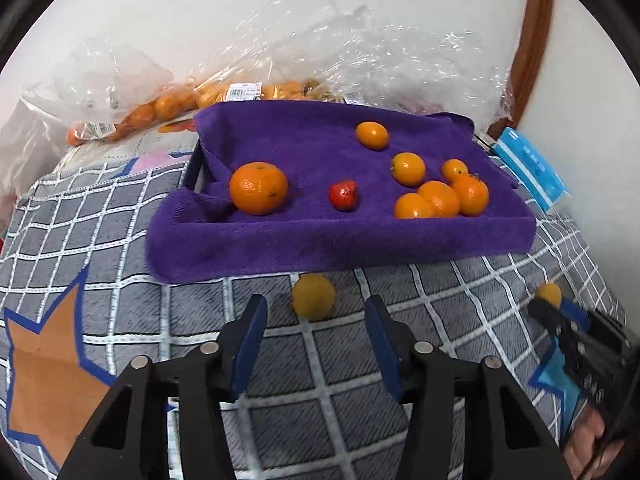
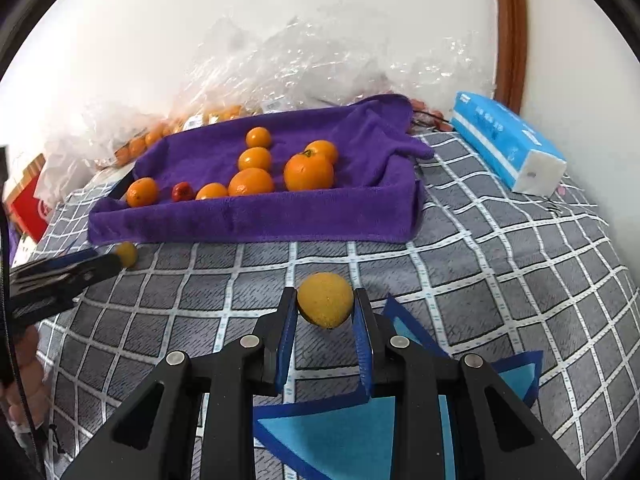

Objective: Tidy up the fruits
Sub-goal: 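Grasp the other small yellow fruit with the left tool while the right tool holds its fruit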

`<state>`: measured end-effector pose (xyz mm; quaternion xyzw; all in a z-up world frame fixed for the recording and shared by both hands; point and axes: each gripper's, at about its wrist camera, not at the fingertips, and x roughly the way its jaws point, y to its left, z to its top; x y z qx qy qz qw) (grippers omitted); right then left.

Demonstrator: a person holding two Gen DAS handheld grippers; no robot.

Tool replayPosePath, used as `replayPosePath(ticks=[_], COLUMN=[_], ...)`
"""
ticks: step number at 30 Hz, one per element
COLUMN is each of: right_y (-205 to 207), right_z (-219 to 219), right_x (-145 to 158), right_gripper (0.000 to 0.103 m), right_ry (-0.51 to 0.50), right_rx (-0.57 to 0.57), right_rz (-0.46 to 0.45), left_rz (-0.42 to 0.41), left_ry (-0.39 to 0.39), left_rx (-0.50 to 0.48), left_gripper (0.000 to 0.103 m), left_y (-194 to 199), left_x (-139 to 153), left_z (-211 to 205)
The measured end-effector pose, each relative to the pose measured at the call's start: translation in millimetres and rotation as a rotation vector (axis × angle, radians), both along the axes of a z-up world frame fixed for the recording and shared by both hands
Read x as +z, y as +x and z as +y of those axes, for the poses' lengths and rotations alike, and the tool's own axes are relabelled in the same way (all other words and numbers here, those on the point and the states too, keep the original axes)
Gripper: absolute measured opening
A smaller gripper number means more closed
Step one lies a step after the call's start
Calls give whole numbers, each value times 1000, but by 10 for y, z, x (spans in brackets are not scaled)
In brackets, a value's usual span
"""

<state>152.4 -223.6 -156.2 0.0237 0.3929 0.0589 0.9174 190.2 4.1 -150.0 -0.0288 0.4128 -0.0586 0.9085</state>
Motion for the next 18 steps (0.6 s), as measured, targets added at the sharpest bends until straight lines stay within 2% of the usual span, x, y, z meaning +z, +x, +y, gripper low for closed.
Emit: replayPosePath(ticks=[5,8,13,18], right_y=[4,17,5,-12], right_z=[34,22,33,9], right_x=[-9,-21,-9,11], right_gripper=[27,27,27,27], right_ry=[14,25,41,31], right_rx=[38,38,62,28], right_rz=[4,15,5,-8], left_rz=[30,20,18,17], left_ry=[21,26,10,7], left_rx=[32,45,40,40], left_gripper=[36,26,25,25], left_y=[113,126,72,-81], left_x=[-75,-107,-109,-63], left_z=[-62,-52,-29,14])
